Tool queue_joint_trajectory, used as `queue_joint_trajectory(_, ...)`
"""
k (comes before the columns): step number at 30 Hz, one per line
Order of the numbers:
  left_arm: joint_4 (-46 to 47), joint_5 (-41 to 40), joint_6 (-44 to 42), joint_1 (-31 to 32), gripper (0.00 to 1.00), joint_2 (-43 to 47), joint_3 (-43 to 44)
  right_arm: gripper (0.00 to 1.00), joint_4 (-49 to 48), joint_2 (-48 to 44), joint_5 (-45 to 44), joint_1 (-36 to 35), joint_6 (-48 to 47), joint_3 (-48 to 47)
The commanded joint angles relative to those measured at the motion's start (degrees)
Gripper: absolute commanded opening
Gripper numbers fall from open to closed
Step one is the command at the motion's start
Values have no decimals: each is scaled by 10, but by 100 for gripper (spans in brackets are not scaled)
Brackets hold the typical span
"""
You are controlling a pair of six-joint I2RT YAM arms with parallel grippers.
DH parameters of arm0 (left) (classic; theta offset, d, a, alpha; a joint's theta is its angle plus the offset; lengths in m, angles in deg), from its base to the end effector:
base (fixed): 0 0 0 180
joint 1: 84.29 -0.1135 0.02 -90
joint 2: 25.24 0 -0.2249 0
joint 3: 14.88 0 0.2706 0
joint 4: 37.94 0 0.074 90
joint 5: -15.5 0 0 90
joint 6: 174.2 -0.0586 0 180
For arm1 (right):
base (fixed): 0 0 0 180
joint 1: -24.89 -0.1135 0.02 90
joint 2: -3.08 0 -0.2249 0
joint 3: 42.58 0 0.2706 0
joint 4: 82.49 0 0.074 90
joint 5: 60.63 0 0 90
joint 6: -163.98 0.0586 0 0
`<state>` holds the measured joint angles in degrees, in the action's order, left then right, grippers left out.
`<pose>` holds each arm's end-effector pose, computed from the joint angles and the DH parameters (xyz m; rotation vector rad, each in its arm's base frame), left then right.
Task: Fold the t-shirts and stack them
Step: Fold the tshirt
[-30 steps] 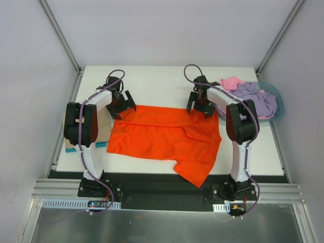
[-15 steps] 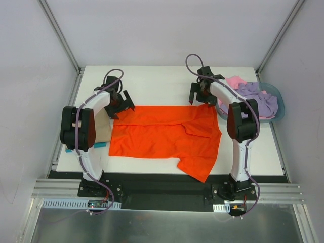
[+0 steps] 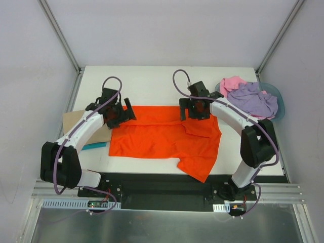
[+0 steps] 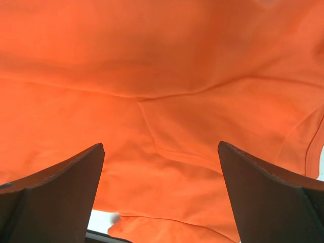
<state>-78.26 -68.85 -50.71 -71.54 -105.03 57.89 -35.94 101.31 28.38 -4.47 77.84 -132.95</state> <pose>0.3288 -0.0803 0.2045 -0.3946 2.4185 -0.4868 0.3469 0.1940 0.1913 -0.5523 2.4725 0.2115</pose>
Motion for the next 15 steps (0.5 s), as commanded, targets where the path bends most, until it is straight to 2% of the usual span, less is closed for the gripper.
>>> queue_joint_trajectory(1,8,-4,23,35,99,23,-70,99,-24,17,5,17,-18,36)
queue_joint_trajectory(4,26,2,34,55,99,0,-88,100,-31,56,49,29,-18,39)
queue_joint_trajectory(15,44,-3,46,68,99,-76,-114,100,2,150,20,78,-17,9)
